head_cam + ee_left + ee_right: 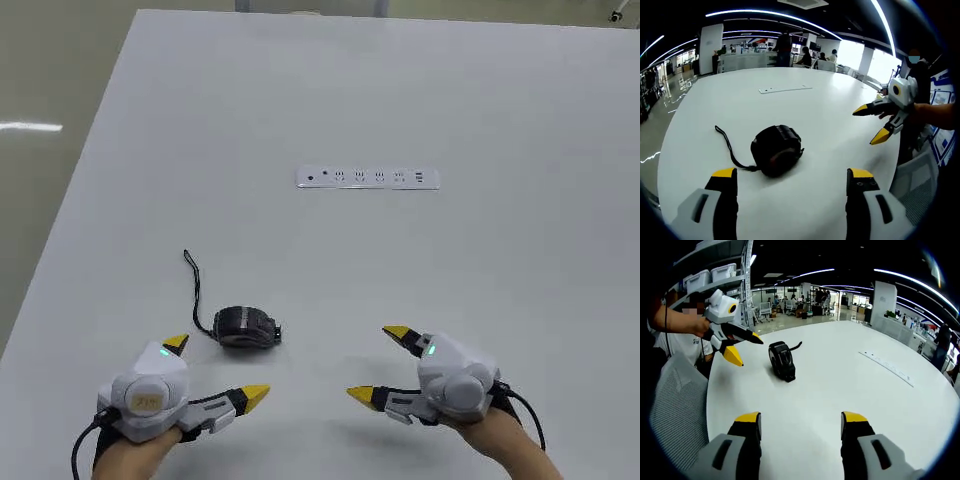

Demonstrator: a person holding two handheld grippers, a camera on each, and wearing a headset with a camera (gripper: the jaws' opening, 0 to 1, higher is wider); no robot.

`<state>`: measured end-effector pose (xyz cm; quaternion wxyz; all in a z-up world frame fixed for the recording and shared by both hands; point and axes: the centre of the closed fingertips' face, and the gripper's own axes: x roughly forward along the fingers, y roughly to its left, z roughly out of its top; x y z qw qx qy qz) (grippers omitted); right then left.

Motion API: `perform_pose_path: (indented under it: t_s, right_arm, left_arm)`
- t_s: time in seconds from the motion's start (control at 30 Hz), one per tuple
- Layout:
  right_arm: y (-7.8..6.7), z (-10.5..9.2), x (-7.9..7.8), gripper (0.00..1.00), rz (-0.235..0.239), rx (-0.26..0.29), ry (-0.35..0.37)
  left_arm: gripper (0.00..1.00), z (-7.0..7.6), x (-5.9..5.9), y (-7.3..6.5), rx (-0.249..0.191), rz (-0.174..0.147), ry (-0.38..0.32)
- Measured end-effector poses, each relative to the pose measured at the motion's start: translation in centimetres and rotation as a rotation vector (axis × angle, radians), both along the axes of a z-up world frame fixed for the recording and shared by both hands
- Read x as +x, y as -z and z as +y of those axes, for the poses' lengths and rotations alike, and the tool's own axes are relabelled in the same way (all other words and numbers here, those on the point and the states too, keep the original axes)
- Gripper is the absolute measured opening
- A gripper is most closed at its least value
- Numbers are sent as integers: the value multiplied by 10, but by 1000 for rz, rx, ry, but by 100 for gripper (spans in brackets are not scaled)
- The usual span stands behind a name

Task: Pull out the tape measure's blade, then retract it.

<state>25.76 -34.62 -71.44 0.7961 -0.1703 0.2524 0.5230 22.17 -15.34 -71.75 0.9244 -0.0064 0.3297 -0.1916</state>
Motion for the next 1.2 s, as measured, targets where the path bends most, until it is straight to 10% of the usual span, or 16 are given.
perform_pose_path:
  t_s: [0.27, 1.2]
  right_arm:
    - [-9, -25, -11, 74, 40, 16, 104]
    - [-53, -66, -40, 89, 48, 65, 162]
  left_arm:
    - [92, -5, -19, -9, 52, -6, 114]
    - [99, 17, -55, -51, 43, -62, 87]
